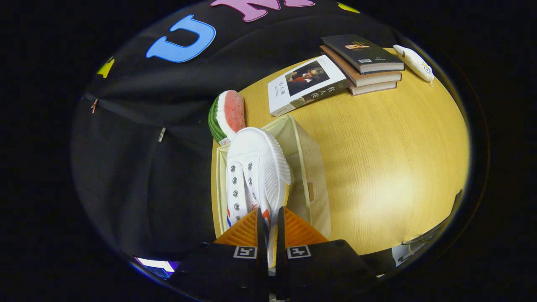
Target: Open the storage box then place both shoes into the box .Put the left shoe in first, then the right shoe, with the right side of both shoes facing outward in a uniform manner.
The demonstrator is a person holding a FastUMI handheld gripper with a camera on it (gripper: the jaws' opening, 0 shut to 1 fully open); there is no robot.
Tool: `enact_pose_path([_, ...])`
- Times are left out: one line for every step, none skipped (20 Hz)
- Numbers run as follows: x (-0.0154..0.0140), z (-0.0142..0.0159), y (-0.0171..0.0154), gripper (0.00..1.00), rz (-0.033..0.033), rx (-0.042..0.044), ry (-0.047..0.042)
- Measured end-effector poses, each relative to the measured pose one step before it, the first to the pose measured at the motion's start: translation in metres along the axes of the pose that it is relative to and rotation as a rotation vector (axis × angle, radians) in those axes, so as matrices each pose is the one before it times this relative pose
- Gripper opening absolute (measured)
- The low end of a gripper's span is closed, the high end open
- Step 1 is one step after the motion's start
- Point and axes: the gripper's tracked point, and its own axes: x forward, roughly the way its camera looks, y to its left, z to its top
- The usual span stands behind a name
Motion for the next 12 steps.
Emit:
enact_pose_path([0.00454,-0.00177,-0.00294,0.11,-0.01904,0.00215,0.00806])
enact_pose_path([0.0019,-0.00159,-0.00085,0.11,-0.00507,0.00306,0.00813])
enact_pose_path([0.00084,-0.00035,0.00865,0.13,0.03315,0.01732,0.00442])
enact_pose_path([-0.00623,0.00444,0.01553,0.26,0.06076,0.04111,-0.00444])
enact_pose_path([0.00778,0.00071,0.01205,0.33,0.04212,0.02879,-0.01262])
enact_pose_path([-0.01054,0.00857,0.00402,0.55,0.01237,0.00356,-0.01766])
enact_pose_path([-0.00751,0.00724,0.00299,0.77,0.00578,-0.01029,-0.01893])
enact_pose_path([-0.00475,0.00497,0.00032,0.99,-0.00247,-0.01666,-0.01799])
enact_pose_path([-0.00724,0.00452,0.0013,0.99,0.00189,-0.01845,-0.01891])
enact_pose_path([-0.00976,0.00522,-0.00064,0.99,-0.00072,-0.0209,-0.01946])
enact_pose_path([-0.01092,0.00785,-0.0018,0.99,-0.00399,-0.02548,-0.0289])
enact_pose_path([-0.01249,0.00844,-0.0027,0.99,-0.00704,-0.02798,-0.03368])
